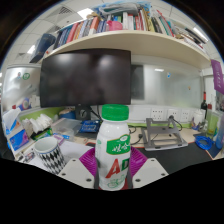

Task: Pour water

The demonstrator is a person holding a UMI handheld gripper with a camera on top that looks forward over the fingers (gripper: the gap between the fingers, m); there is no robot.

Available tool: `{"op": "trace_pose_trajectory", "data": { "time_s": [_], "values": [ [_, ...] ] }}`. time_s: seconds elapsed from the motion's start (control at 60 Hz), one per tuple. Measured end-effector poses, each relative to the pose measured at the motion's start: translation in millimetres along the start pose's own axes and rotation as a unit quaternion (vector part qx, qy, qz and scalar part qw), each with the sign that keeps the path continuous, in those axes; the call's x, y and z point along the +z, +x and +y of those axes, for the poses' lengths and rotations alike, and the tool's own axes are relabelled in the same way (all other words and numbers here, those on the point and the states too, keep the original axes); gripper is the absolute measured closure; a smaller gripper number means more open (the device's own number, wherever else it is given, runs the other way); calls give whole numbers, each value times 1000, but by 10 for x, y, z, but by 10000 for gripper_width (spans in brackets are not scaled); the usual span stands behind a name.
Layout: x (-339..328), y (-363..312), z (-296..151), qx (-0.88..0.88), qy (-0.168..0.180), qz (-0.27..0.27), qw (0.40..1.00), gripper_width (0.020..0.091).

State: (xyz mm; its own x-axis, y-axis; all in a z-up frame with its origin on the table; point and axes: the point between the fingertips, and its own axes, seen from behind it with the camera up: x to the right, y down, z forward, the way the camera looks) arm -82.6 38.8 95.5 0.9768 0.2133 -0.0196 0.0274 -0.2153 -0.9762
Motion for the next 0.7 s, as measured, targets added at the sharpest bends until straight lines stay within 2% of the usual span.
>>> {"op": "trace_pose_trajectory", "data": {
  "time_s": [0.117, 0.183, 0.217, 0.283, 0.317, 0.467, 0.567, 0.7],
  "values": [
    [-29, -34, 9, -35, 4, 13, 999, 611],
    [-41, -31, 55, -43, -13, 20, 999, 548],
    [-64, -32, 87, -41, -30, 21, 998, 482],
    [-161, -74, 100, -22, -50, 21, 998, 295],
    [-238, -103, 105, -18, -56, 21, 998, 235],
    [-719, -183, 141, -21, -98, 51, 994, 250],
    [-1011, -318, 14, 0, -117, 65, 991, 255],
    [-1291, -302, -363, 9, -105, 102, 989, 257]
  ]
}}
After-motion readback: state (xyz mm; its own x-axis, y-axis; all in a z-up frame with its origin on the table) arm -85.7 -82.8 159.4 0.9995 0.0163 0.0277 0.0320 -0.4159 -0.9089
